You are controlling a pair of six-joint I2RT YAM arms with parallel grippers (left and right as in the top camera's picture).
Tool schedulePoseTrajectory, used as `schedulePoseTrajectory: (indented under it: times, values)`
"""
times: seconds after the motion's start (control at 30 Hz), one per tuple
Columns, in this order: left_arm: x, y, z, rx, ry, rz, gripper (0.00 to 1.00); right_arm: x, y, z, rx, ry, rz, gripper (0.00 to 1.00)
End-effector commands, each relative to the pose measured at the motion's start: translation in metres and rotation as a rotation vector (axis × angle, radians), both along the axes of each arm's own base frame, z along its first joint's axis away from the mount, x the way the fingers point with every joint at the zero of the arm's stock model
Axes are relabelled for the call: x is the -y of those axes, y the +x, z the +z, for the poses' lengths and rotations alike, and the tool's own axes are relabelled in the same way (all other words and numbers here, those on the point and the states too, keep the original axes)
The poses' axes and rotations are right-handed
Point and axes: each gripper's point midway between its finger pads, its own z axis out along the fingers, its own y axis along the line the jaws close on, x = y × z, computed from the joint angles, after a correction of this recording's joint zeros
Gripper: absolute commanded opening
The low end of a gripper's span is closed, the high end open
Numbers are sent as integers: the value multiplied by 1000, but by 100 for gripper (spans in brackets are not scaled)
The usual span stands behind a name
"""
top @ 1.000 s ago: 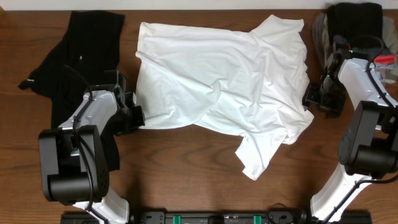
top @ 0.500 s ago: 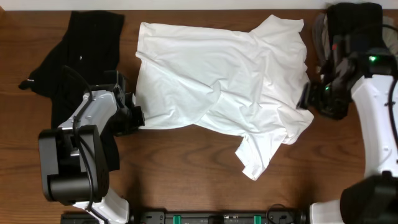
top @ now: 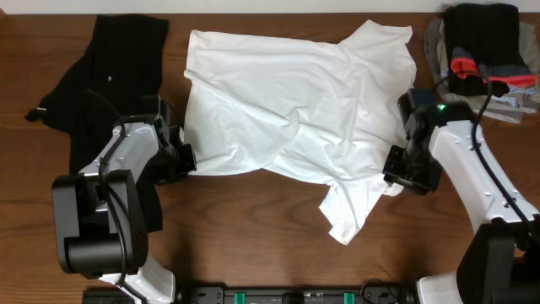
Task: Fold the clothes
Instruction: 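Grasp the T-shirt's left and right hem edges with both grippers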
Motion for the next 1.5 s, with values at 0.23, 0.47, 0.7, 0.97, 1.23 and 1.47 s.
schedulePoseTrajectory:
  times: [0.23, 0.47, 0.7, 0.97, 1.23, 1.47]
  values:
    - [-4, 3, 4, 20, 13, 11, 6, 3, 1, -50, 79, -31, -118, 41]
    - [-4, 9, 3, 41, 15, 11, 6, 5, -20, -72, 41, -35, -157, 41]
    - [-4, 6, 5, 29, 13, 11, 6, 5, -23, -79, 43, -31, -159, 32]
    - [-1, 16, 56, 141, 3, -1, 9, 4, -20, -79, 54, -21, -164, 33]
    - [-3, 48, 64, 288, 15, -15, 25, 3, -19, -79, 57, -12, -164, 34]
    - [6, 50, 33, 228, -41, -38, 6, 3, -20, -79, 53, -10, -164, 34]
